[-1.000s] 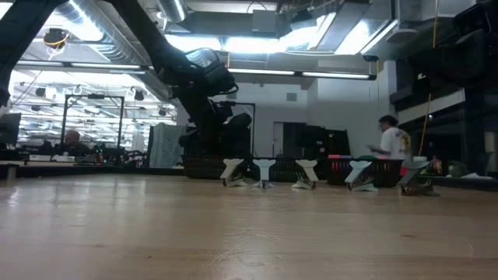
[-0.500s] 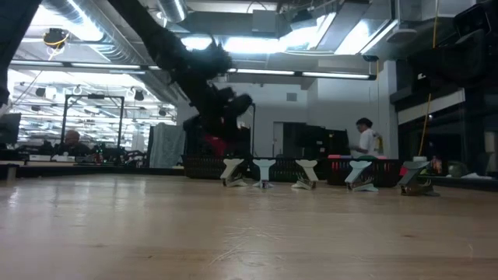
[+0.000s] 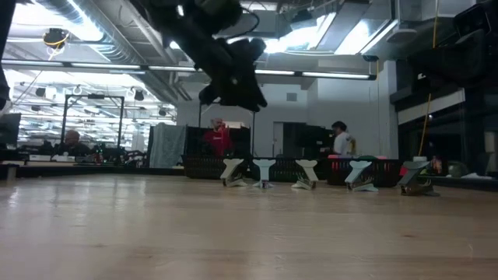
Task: Pick and place Stapler, Stapler remover, tape
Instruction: Put the gray stapler remover into the left black bin
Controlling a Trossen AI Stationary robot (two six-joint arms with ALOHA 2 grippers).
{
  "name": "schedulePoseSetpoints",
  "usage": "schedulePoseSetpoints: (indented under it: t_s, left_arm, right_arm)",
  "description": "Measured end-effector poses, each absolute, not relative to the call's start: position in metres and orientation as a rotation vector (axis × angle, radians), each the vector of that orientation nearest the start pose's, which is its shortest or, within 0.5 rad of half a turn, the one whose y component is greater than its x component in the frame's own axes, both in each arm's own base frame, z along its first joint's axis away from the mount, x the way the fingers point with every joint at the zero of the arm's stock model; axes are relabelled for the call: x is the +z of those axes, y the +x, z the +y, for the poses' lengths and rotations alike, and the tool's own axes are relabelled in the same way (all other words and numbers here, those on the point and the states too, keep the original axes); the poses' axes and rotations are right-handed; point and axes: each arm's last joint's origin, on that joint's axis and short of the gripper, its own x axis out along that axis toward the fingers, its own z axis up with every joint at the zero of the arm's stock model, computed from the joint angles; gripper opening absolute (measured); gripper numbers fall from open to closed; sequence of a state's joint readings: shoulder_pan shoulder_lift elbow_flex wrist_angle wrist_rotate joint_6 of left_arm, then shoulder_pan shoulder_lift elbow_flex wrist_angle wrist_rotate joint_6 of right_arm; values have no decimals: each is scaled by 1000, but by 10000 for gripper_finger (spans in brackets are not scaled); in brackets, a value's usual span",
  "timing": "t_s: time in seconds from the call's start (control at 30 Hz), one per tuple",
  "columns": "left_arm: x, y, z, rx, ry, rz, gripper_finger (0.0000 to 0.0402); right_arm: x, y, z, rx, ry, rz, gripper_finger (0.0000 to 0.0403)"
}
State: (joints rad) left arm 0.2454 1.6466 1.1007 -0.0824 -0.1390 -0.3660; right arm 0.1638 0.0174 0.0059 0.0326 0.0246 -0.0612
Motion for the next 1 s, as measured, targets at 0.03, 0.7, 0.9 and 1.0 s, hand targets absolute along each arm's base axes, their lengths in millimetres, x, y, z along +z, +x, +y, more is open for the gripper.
schedulePoseSetpoints:
  t_s: [0.03, 0.7, 0.9, 1.0]
  left_arm:
    - [234, 349, 83, 465, -385, 559, 112]
    - [208, 341, -39, 584, -490, 723, 112]
    - [183, 345, -35, 635, -524, 813, 112]
    - [171, 347, -28, 672, -535, 859, 112]
  right_arm:
    - [167, 97, 15, 139, -59, -26, 39]
    - [167, 97, 15, 139, -59, -25, 39]
    - [167, 97, 15, 139, -59, -25, 39]
    - [167, 97, 15, 139, -59, -25, 39]
